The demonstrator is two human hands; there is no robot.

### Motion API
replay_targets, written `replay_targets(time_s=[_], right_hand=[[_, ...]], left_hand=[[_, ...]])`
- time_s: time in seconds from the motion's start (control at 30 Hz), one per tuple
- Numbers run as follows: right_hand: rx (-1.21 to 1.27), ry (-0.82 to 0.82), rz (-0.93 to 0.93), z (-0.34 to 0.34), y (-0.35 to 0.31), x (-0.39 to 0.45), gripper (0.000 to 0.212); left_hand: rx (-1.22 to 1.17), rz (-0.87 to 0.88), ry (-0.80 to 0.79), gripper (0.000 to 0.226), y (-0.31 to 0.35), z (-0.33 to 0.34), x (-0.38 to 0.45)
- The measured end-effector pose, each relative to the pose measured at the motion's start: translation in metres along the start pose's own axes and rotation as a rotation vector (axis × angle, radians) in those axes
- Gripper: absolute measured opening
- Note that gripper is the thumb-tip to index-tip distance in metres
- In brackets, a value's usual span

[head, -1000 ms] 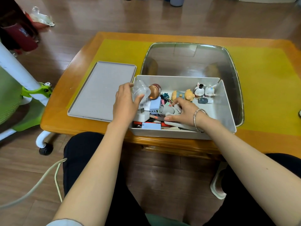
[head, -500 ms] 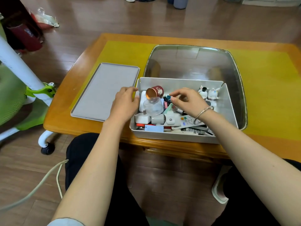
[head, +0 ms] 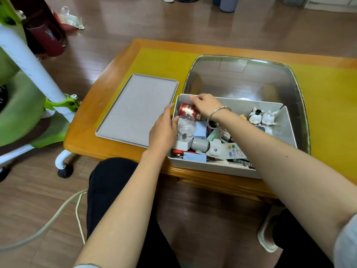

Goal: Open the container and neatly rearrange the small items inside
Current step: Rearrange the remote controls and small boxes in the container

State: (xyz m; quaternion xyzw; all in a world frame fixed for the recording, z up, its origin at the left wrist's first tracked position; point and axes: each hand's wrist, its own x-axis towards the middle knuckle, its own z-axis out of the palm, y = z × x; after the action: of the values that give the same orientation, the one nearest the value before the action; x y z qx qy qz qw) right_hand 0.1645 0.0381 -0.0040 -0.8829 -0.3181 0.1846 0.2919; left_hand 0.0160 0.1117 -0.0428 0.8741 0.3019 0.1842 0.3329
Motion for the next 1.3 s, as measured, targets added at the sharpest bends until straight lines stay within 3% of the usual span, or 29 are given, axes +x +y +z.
replay_targets(time_s=[0.3, 0.5, 0.63, 0.97, 1.07, 1.3], right_hand=[[0.009, 0.04, 0.204, 0.008, -0.001, 0.007, 0.024], [0.003, -0.187, 0.228, 0.005, 0.005, 0.008, 0.023], [0.081, -0.223, 0.281, 0.004, 0.004, 0.012, 0.037], [0.678, -0.169, 0.482, 0.009, 0.012, 0.014, 0.025], [0.668, -0.163, 0.385, 0.001, 0.016, 0.014, 0.019], [0.577, -0.418, 0.301, -0.012, 0.016, 0.019, 0.016]], left_hand=[[0.153, 0.063, 0.001, 0.052, -0.002, 0.006, 0.005], [0.293, 0.01, -0.16, 0.079, 0.002, 0.01, 0.016], [0.239, -0.009, -0.178, 0.069, 0.007, 0.011, 0.025], [0.184, 0.022, -0.131, 0.067, 0.007, 0.012, 0.023], [0.12, 0.05, -0.123, 0.061, 0.007, 0.01, 0.023], [0.041, 0.127, -0.152, 0.051, 0.007, 0.005, 0.019]])
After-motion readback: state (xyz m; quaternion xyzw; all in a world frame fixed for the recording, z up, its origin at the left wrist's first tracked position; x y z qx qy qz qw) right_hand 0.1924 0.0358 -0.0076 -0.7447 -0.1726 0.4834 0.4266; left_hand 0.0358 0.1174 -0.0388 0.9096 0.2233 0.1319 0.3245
